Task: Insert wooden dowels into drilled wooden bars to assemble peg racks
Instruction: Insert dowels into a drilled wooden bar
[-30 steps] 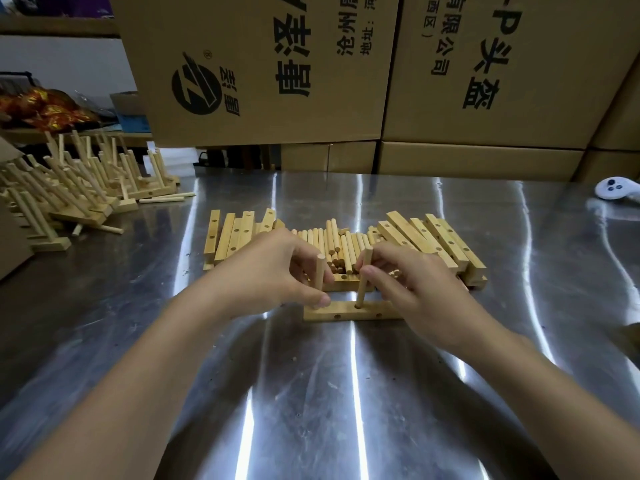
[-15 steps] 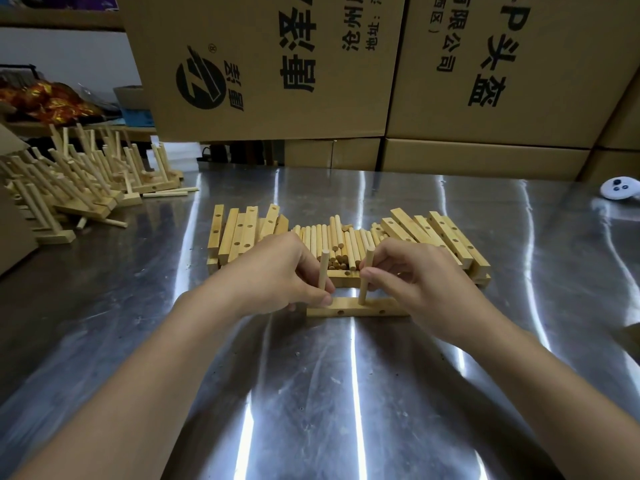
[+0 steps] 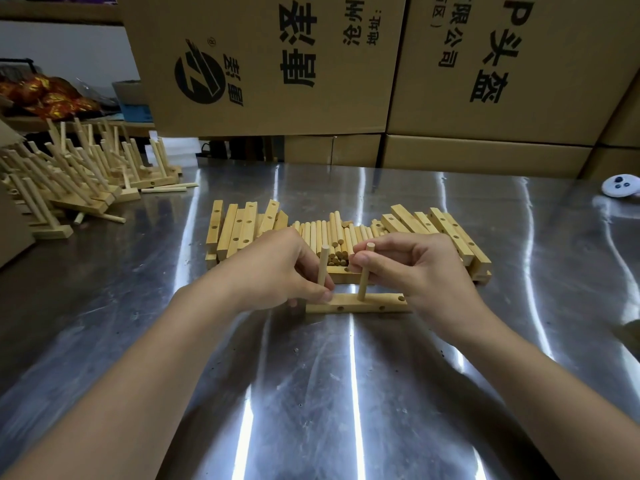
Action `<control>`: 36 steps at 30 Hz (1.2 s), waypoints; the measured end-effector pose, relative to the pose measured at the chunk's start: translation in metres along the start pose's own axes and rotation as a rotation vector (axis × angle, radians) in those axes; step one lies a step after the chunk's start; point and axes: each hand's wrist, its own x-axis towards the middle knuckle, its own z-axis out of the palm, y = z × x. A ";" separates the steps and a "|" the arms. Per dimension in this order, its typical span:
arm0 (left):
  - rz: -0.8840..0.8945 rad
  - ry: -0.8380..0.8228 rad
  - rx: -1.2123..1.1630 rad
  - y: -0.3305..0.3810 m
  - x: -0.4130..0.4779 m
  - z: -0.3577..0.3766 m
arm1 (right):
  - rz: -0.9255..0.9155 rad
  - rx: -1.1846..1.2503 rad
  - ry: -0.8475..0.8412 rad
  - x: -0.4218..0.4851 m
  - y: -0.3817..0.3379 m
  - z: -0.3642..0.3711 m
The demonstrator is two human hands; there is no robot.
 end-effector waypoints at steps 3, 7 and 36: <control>0.000 -0.006 0.002 0.000 0.000 0.000 | 0.008 0.002 0.031 0.003 -0.001 0.001; -0.007 -0.003 -0.017 0.000 0.000 0.000 | 0.031 -0.020 0.032 0.001 -0.002 0.001; -0.019 0.034 0.002 -0.002 0.000 0.002 | 0.053 -0.071 -0.024 0.000 -0.006 -0.003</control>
